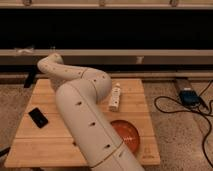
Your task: Wipe the white sponge on the table
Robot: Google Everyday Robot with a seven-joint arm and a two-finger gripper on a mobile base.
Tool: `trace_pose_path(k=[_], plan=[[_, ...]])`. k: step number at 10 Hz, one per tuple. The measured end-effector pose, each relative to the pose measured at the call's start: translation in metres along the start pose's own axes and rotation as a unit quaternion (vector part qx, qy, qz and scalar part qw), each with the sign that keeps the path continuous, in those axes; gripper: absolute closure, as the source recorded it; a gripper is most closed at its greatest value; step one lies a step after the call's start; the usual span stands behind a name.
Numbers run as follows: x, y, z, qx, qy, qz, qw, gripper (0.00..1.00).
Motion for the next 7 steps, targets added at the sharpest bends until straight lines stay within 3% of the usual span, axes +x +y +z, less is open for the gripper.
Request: trace_pose_path(k=[4, 7], plan=[[0.035, -0.035, 0.003, 0.022, 0.012, -0.002, 0.9997, 1.0], [0.057, -0.041, 0.005, 0.036, 0.026, -0.021, 0.9988, 1.0]])
